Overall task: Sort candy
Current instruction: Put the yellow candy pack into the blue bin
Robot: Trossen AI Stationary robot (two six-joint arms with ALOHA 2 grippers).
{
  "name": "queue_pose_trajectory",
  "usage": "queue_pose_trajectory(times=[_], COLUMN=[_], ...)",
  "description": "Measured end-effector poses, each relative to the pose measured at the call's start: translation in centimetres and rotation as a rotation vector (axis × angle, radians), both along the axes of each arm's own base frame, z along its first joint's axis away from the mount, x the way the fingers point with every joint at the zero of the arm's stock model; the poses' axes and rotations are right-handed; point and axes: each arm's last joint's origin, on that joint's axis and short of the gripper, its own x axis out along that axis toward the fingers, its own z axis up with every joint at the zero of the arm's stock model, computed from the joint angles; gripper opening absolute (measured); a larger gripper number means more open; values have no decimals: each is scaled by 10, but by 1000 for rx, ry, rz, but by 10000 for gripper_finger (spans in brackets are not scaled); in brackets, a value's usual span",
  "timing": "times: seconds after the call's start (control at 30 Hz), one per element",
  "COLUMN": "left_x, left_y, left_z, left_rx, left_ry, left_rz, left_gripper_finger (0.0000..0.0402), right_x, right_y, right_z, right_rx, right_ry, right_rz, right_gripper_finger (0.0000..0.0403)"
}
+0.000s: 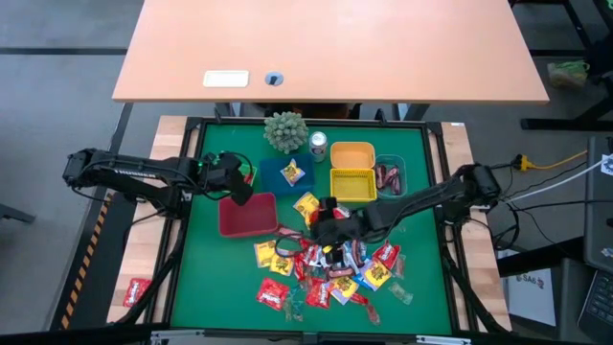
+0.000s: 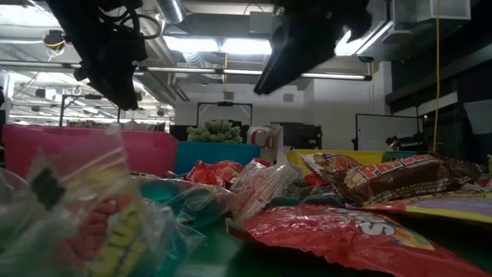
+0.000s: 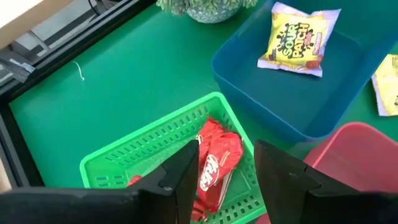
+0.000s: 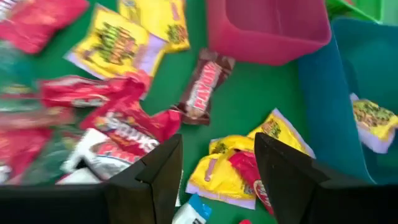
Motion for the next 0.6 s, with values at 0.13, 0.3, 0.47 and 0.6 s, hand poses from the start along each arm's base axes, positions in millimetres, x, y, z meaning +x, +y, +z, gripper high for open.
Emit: queue_pose_trajectory(times=[0.13, 0.3, 0.47, 0.6], left_x=[1, 2, 2, 2], left_y=[0, 0, 0, 0], left_z=[0, 1, 1, 1], left_rx=[-1, -1, -1, -1], left_ry=[-8, -20, -20, -23], left_rz=[1, 1, 1, 1], left_gripper_finger=[141, 141, 141, 141], right_x=[7, 15, 20, 23], right_y=[0, 2, 3, 2], right_z=[-19, -40, -59, -72], right_rx=[-11, -42, -88, -146], right_ry=[33, 55, 83, 94], right_rz=[-50, -61, -53, -84], right_gripper_finger=[200, 200, 200, 200])
